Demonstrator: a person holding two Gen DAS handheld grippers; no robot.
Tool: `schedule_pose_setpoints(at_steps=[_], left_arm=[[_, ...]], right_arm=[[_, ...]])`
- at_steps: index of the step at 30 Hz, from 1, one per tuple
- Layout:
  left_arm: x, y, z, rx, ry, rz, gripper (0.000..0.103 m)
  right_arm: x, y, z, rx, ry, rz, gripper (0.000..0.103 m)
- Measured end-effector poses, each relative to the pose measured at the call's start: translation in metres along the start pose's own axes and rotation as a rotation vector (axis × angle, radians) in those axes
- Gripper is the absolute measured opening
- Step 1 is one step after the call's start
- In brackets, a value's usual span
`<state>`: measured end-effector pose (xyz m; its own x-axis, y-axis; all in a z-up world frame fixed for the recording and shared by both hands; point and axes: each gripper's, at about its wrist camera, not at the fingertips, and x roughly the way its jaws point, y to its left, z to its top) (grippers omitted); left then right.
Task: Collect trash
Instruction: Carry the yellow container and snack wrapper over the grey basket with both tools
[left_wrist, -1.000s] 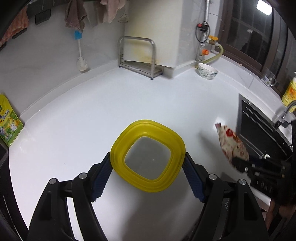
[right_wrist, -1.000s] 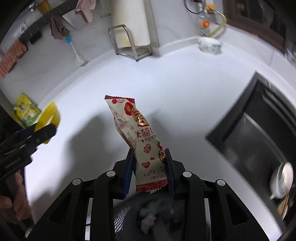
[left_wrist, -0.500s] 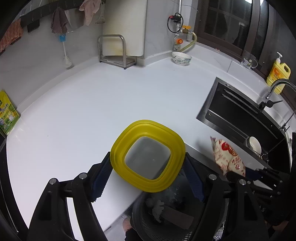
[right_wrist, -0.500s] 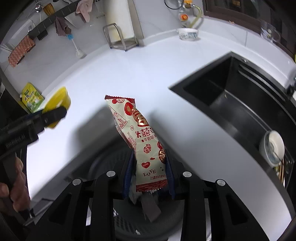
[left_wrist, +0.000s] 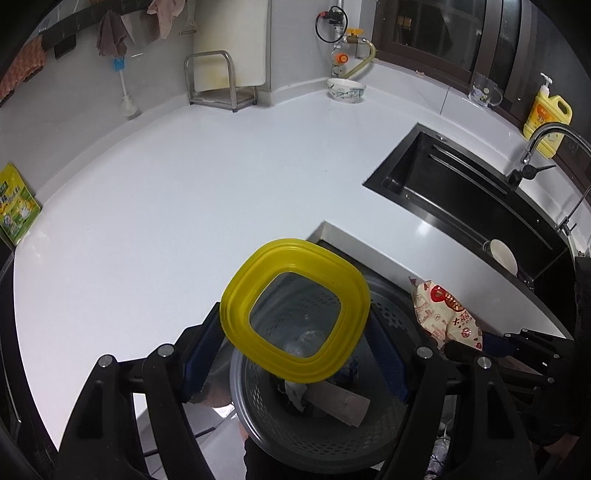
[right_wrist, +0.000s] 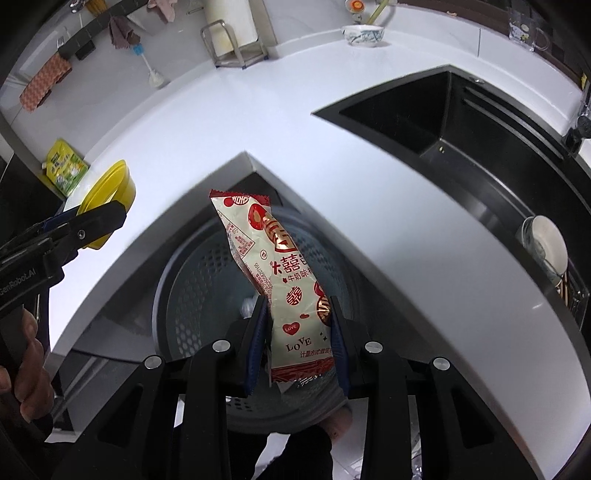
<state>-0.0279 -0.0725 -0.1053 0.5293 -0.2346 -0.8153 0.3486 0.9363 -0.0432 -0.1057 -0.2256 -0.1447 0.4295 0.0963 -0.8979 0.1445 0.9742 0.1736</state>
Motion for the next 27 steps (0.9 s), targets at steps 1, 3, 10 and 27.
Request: schedule_pose_setpoints(at_steps=[1,3,10,27], left_arm=[[0.000,-0.001,-0.002,0.000,0.003,0.001,0.073],[0.000,-0.004,-0.008,0.002,0.010,0.006,0.073],[0.005,-0.009,-0.026,-0.008,0.040,0.008,0.073],[0.018,0.000,-0.043,-0.049,0.103,0.026,0.075]], right_arm=[[0.001,0.000,-0.001,-0.001,0.006,0.002,0.031],[0.003,0.001,-0.005,-0.006,0.017,0.008,0.031],[0.014,0.002,-0.012,-0.027,0.059,0.016,0.031],[0.036,0.006,-0.014,-0.062,0.107,0.023,0.032]])
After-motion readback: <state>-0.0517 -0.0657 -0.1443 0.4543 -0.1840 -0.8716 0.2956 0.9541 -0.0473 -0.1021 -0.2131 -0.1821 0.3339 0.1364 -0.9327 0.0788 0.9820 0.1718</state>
